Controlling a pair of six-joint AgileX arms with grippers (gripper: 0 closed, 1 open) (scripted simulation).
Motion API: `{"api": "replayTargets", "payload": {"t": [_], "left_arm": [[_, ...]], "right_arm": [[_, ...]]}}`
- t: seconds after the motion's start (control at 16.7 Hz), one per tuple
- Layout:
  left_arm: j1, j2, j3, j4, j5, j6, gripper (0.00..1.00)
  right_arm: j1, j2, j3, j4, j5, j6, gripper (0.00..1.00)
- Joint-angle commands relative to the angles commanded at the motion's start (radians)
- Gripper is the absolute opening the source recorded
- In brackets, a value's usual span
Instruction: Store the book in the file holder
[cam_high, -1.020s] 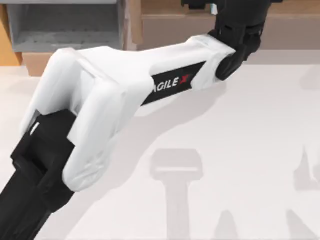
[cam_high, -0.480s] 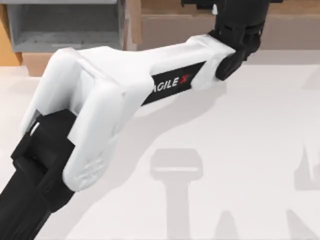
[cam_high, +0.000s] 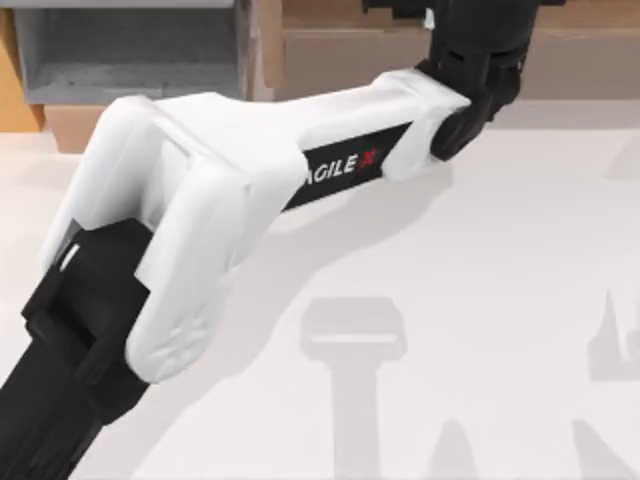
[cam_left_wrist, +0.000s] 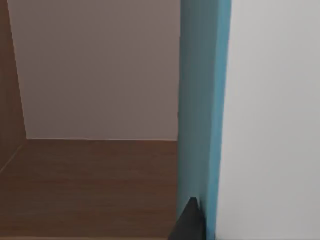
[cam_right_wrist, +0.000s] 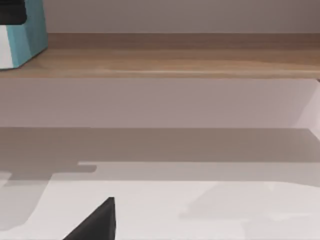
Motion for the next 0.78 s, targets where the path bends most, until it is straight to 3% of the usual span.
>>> {"api": "replayTargets", "payload": {"t": [0.78], "left_arm": [[-0.005, -0.029, 0.017, -0.042, 0.01, 0.008, 0.0]], "right_arm": [[0.0, 0.0, 0.0, 0.0, 0.0, 0.0, 1.0]]}}
